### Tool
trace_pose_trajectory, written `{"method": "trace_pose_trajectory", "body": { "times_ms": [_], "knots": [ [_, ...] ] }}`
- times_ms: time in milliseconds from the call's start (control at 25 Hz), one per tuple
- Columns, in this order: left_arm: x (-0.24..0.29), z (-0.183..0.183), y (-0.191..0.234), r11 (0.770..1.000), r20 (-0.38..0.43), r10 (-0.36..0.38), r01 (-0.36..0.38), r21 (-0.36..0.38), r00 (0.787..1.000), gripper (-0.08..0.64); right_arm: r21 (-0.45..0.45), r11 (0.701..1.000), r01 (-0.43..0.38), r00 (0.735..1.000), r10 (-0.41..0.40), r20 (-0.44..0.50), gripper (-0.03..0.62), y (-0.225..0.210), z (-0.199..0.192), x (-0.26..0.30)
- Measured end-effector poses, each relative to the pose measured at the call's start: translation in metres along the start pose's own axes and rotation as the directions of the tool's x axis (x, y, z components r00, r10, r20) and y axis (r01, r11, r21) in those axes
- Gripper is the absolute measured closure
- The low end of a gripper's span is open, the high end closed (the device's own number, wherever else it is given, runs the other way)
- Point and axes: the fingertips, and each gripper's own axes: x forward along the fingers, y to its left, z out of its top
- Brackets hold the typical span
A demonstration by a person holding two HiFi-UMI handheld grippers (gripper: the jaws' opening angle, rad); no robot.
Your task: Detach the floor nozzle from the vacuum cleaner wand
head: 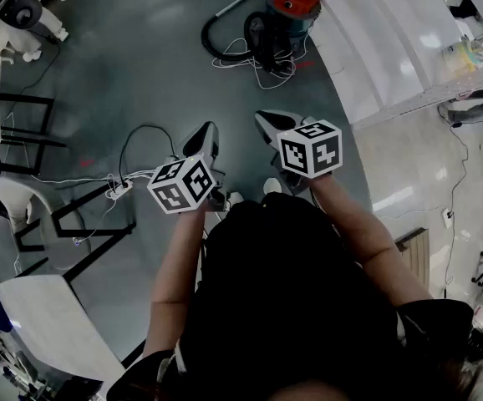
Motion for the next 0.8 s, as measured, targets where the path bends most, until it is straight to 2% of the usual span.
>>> {"method": "trace_pose_trajectory", "body": {
  "times_ms": [240,400,600,720,800],
  "knots": [
    [0.019,-0.004,-0.013,1.000,-0.001,0.000,0.000,-0.011,1.000,0.549,0.002,1.000,-0.002,1.000,0.002,-0.007,0.595,-0.022,0.002,-0.004],
    [0.030,0.000,-0.020,0.999,0.037,-0.007,0.009,-0.041,0.999,0.549,0.011,1.000,-0.019,1.000,0.019,0.000,0.595,-0.036,0.005,-0.007],
    [0.042,0.011,-0.038,0.999,0.098,-0.035,0.032,0.034,0.995,0.549,-0.009,0.999,-0.042,0.999,0.042,0.015,0.595,-0.056,0.011,-0.012],
    [0.043,0.018,-0.043,0.999,0.149,-0.048,0.044,0.026,0.988,0.549,0.005,0.998,-0.061,0.997,0.060,0.040,0.595,-0.065,0.019,-0.013],
    [0.044,0.015,-0.044,0.999,0.134,-0.051,0.048,0.019,0.990,0.549,0.017,0.998,-0.065,0.997,0.064,0.041,0.595,-0.069,0.022,-0.012]
  ]
}}
